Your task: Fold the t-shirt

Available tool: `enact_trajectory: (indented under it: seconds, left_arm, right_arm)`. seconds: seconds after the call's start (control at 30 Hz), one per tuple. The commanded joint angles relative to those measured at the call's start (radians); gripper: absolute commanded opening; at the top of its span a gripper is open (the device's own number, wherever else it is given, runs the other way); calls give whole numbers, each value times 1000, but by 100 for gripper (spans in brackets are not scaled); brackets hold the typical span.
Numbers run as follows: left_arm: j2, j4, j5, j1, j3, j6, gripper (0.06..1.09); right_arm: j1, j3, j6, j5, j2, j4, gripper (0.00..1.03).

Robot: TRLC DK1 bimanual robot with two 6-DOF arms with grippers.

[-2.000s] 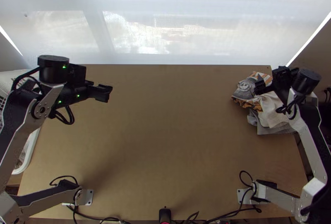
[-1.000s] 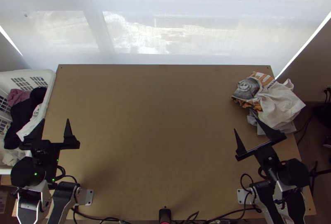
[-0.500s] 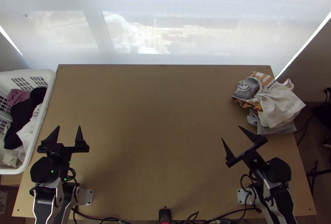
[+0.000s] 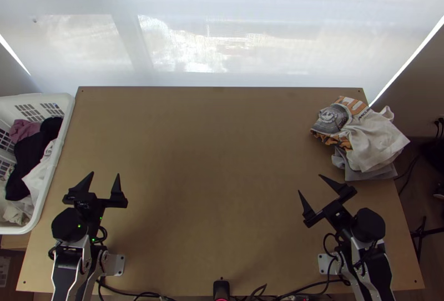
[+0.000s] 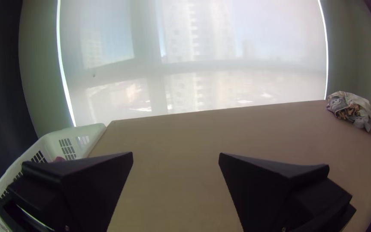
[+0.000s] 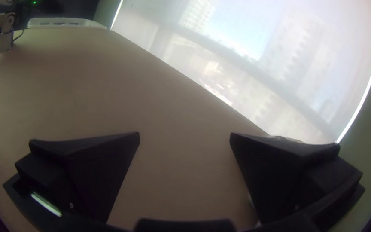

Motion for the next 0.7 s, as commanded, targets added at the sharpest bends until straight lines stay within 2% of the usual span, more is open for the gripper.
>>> enact_trajectory:
  seconds: [0.0,0.67]
  left_arm:
    - [-18,-8,58,3,-33,-3,103]
    - [-16,-10,58,-10,-34,-5,103]
  right_arm:
    - [-61,-3,-5,-1,-2,-18,98]
    - [-61,-3,-5,-1,0,-18,98]
